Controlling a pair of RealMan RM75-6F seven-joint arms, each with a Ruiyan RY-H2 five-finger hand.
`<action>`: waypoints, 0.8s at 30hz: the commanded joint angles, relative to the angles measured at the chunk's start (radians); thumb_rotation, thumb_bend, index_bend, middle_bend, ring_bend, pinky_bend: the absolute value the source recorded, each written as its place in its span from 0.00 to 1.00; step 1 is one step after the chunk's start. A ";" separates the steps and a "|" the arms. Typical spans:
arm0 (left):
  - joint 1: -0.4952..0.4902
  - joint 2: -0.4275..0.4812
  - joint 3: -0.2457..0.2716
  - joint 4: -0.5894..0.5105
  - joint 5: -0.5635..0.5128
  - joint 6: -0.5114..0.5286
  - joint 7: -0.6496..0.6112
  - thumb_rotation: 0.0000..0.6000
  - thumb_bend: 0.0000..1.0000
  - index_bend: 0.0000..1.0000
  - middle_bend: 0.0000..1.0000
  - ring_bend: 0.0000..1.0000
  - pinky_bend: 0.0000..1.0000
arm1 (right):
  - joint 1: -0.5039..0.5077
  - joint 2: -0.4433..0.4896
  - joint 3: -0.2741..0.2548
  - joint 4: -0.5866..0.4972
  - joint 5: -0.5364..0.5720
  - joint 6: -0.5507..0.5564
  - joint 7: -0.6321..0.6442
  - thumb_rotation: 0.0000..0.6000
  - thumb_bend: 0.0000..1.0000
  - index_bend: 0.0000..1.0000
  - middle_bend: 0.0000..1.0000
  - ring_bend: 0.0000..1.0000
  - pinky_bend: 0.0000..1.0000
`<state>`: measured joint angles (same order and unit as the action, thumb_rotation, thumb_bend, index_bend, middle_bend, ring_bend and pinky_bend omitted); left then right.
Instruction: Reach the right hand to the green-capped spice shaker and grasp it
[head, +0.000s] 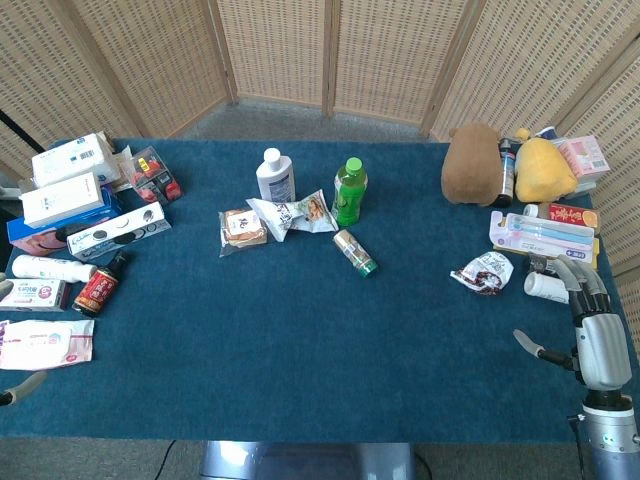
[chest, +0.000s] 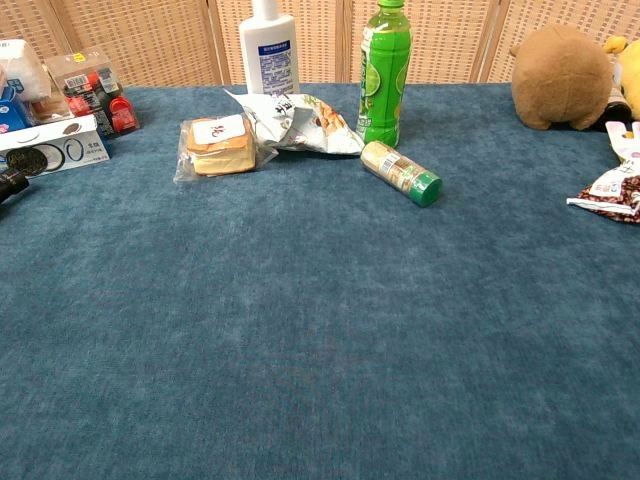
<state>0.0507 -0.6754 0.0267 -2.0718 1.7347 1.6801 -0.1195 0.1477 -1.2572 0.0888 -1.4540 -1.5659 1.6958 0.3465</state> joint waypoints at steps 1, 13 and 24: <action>0.001 -0.001 0.000 -0.001 0.003 0.003 0.003 1.00 0.00 0.06 0.00 0.00 0.00 | -0.001 0.000 0.001 0.001 -0.005 -0.003 -0.001 1.00 0.00 0.00 0.00 0.00 0.00; -0.011 -0.014 -0.006 -0.001 -0.025 -0.020 0.019 1.00 0.00 0.06 0.00 0.00 0.00 | 0.098 -0.037 0.060 -0.089 0.031 -0.163 -0.090 1.00 0.00 0.00 0.00 0.00 0.00; -0.035 -0.036 -0.021 0.020 -0.095 -0.068 0.036 1.00 0.00 0.06 0.00 0.00 0.00 | 0.283 -0.190 0.139 -0.092 0.107 -0.377 -0.257 1.00 0.00 0.00 0.00 0.00 0.00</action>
<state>0.0194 -0.7082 0.0078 -2.0563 1.6480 1.6187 -0.0853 0.4053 -1.4131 0.2123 -1.5647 -1.4773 1.3484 0.1118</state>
